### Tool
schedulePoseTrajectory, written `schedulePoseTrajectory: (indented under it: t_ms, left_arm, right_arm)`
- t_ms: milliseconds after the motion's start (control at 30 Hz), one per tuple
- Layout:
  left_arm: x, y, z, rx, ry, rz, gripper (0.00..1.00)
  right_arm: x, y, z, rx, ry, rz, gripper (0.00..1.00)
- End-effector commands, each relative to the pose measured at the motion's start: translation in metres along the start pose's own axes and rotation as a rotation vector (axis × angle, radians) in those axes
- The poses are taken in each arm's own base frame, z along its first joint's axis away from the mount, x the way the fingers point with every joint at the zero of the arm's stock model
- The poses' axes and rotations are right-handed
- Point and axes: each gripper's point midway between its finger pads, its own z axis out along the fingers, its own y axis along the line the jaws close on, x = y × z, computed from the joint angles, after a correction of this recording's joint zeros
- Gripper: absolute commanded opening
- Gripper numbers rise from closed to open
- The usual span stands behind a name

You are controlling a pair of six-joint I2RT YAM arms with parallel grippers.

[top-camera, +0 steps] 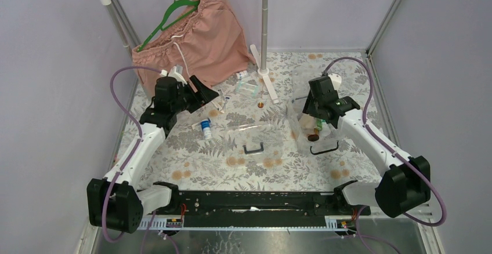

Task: Organize the medicine kit
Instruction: Place the medical item at the medicine box.

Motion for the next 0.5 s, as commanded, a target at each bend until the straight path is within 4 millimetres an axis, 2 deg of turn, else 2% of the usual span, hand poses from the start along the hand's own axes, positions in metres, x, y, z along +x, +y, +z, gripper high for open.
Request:
schedulePoseTrajectory:
  t_ms: [0, 67, 167, 267, 400, 467]
  left_arm:
    - [-0.003, -0.004, 0.002, 0.033, 0.004, 0.026, 0.75]
    - [-0.003, -0.003, 0.002, 0.032, 0.004, 0.031, 0.75]
    - [-0.004, -0.001, 0.004, 0.027, 0.006, 0.034, 0.75]
    - [-0.003, 0.000, 0.005, 0.029, 0.012, 0.031, 0.75]
    - [0.000, 0.000, 0.006, 0.032, 0.020, 0.027, 0.75]
    - [0.000, 0.001, 0.005, 0.031, 0.020, 0.026, 0.75]
  right_arm:
    - [-0.011, -0.001, -0.003, -0.025, -0.004, -0.006, 0.61]
    - [-0.016, -0.012, -0.004, 0.016, -0.017, 0.003, 0.66]
    - [-0.024, -0.020, -0.008, 0.060, -0.046, 0.002, 0.68]
    - [-0.027, -0.012, -0.010, 0.019, -0.039, 0.001, 0.62]
    - [-0.018, 0.005, -0.005, -0.056, 0.020, -0.013, 0.52]
    - [-0.012, 0.010, 0.001, -0.073, 0.048, -0.019, 0.44]
